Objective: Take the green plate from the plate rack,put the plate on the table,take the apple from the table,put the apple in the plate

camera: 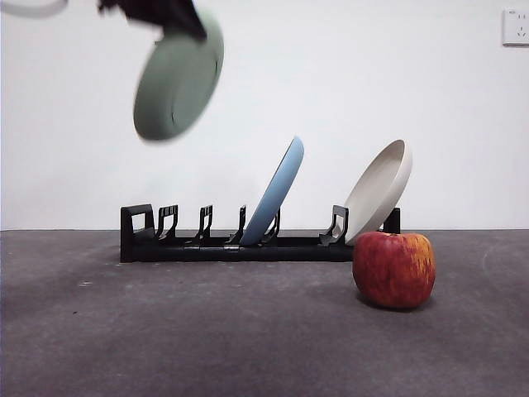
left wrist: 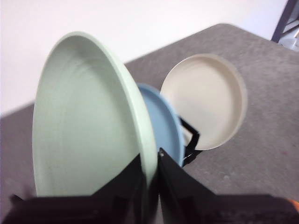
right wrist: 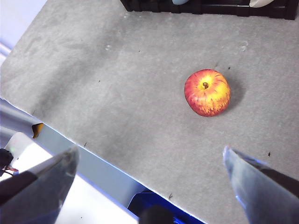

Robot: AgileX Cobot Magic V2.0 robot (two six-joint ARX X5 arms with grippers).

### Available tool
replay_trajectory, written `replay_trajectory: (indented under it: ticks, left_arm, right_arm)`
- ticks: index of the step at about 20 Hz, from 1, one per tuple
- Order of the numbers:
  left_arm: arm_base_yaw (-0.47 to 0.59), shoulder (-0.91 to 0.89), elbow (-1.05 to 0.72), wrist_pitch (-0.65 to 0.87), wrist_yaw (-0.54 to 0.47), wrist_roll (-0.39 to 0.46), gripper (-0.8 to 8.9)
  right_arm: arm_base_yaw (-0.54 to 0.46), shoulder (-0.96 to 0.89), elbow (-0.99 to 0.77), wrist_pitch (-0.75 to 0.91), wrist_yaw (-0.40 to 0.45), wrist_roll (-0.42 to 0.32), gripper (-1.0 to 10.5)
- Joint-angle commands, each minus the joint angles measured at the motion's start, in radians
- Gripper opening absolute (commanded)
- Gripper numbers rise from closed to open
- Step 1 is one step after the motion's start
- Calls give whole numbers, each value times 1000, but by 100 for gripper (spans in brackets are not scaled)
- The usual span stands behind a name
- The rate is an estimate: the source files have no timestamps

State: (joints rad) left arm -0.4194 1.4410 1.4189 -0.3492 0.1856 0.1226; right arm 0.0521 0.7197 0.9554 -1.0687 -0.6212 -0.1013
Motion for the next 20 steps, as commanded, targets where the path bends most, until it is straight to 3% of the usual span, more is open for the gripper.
replay_trajectory:
  ticks: [1, 6, 9, 12, 16, 20]
  left_arm:
    - [-83, -77, -5, -74, -116, 135, -6]
    - [-303, -137, -16, -343, -378, 219, -5]
    - [-414, -137, -127, -336, -469, 214, -5]
    - [-483, -132, -303, -238, -549, 221, -5]
    - [-537, -108, -548, 35, -550, 231, -6]
    - [-563, -17, -676, 226, -549, 299, -6]
  right_arm:
    - [2, 0, 2, 5, -2, -4, 691]
    - [2, 0, 2, 5, -2, -5, 691]
    - [2, 0, 2, 5, -8, -5, 691]
    - [2, 0, 2, 5, -9, -4, 691]
    - [3, 0, 2, 3, -9, -4, 691]
    - [3, 0, 2, -1, -9, -4, 691]
